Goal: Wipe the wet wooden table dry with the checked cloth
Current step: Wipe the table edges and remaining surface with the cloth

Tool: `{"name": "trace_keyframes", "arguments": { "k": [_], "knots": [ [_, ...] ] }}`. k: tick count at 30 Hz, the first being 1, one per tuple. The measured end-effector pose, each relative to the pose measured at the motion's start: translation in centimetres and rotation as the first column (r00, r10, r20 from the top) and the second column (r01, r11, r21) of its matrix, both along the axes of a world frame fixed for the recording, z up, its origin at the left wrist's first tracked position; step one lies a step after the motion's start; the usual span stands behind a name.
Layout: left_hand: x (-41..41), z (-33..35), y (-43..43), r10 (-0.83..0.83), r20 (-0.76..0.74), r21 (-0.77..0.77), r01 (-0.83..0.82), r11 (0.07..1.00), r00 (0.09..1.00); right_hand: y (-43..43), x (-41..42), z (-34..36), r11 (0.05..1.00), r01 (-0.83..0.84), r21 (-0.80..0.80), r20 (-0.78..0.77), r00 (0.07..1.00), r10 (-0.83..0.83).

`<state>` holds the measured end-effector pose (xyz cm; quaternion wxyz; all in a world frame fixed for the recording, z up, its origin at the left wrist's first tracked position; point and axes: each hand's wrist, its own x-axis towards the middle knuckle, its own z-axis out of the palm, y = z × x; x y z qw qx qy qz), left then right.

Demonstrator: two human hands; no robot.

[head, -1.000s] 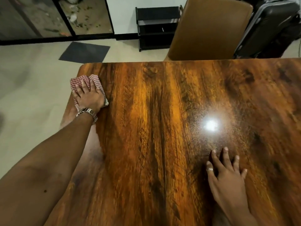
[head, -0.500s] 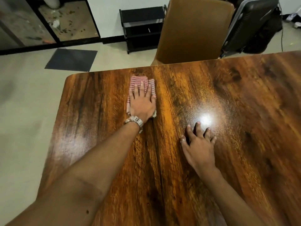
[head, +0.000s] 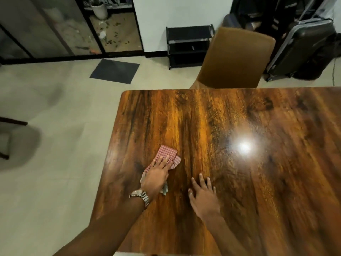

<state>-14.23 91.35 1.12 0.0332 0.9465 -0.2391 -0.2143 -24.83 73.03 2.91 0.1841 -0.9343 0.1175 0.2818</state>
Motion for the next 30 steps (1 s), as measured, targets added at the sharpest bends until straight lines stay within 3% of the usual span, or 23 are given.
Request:
{"name": "trace_keyframes", "arguments": {
  "k": [4,7,10,13,15,19,22,25,27,30],
  "knots": [
    [-5.4,3.7,4.6,0.247,-0.195,-0.187,-0.283,0.941,0.949,3.3,-3.9,2.6,0.995,0.002,0.096,-0.023,1.0,0.0],
    [-7.5,6.3,6.4,0.425,-0.26,-0.311,-0.492,0.813,0.867,5.8,-4.9,5.5,0.927,0.167,0.336,-0.074,0.986,-0.151],
    [-9.6,9.2,7.6,0.51,-0.294,-0.431,-0.588,0.685,0.809,9.0,-4.8,9.4,0.68,0.409,0.608,-0.226,0.911,-0.346],
    [-11.5,11.5,8.7,0.499,-0.238,-0.511,-0.545,0.665,0.833,12.3,-4.0,12.8,0.447,0.495,0.745,-0.342,0.859,-0.381],
    [-12.6,12.7,10.0,0.486,-0.204,-0.526,-0.514,0.677,0.85,14.6,-3.5,14.6,0.332,0.528,0.781,-0.4,0.833,-0.383],
    [-13.6,14.6,13.9,0.479,-0.173,-0.553,-0.487,0.676,0.861,19.6,-1.9,16.3,0.297,0.527,0.796,-0.386,0.82,-0.423],
    [-13.6,16.1,18.6,0.46,-0.281,-0.609,-0.526,0.593,0.843,24.1,-1.4,16.4,0.278,0.498,0.821,-0.351,0.825,-0.442],
    [-13.1,17.9,25.2,0.453,-0.387,-0.683,-0.58,0.444,0.803,29.3,-0.9,16.6,0.194,0.478,0.856,-0.359,0.822,-0.442],
    [-12.6,18.5,29.6,0.529,-0.423,-0.663,-0.649,0.372,0.735,32.3,-0.4,16.6,0.146,0.48,0.865,-0.373,0.809,-0.454],
    [-11.9,19.3,36.2,0.606,-0.593,-0.524,-0.825,0.21,0.53,36.6,0.7,16.4,0.084,0.484,0.871,-0.404,0.803,-0.439]
  ]
}}
